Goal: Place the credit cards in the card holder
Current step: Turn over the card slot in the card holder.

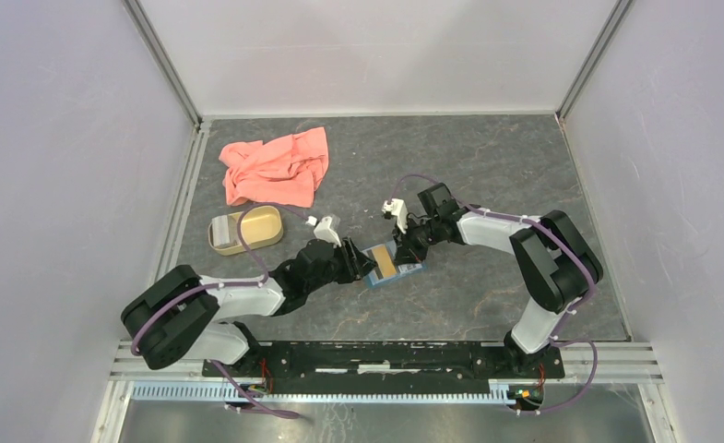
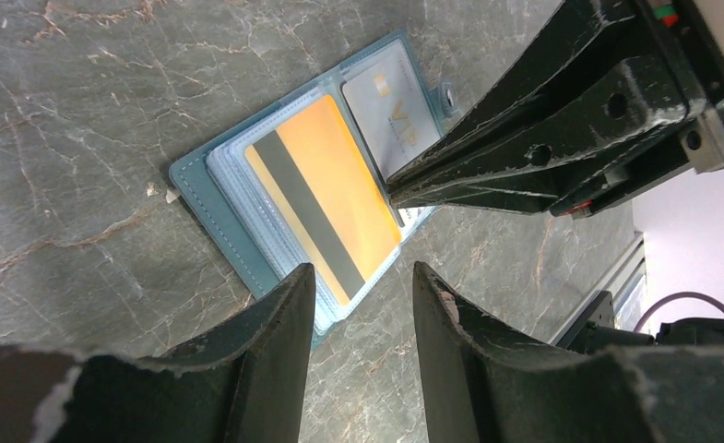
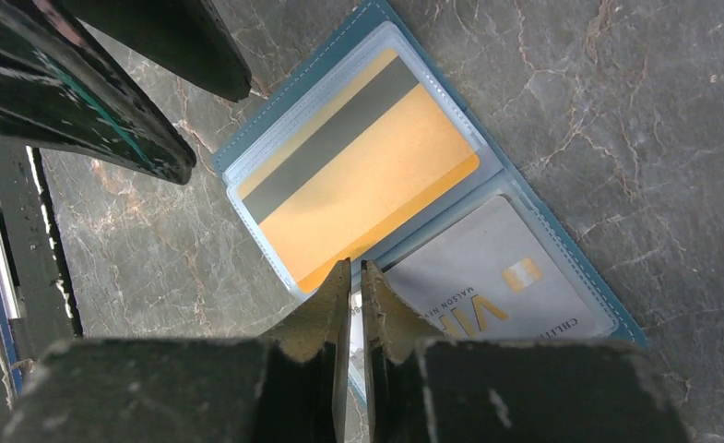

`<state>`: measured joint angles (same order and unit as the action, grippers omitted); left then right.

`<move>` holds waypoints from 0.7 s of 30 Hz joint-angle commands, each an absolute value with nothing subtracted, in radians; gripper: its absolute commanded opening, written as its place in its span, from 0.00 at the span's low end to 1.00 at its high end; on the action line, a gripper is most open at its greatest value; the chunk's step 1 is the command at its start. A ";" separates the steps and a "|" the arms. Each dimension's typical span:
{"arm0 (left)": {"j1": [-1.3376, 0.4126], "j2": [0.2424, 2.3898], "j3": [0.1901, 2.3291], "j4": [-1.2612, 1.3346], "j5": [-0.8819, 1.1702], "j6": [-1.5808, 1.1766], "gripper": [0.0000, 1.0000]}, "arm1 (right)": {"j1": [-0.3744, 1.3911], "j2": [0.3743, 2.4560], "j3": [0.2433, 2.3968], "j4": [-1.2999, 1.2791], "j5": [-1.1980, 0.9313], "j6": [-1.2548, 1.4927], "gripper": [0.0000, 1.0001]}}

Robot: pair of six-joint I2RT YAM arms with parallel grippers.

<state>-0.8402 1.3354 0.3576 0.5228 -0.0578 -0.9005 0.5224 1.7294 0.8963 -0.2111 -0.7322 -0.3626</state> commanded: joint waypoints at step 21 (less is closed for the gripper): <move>-0.838 1.446 0.385 0.631 -0.027 -0.935 0.49 | 0.526 1.721 0.934 -0.173 -0.822 -0.343 0.14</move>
<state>-0.8402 1.4315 0.3592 0.5793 -0.0406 -0.9012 0.5236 1.7294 0.9031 -0.1978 -0.7830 -0.3553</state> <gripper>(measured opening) 0.494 0.143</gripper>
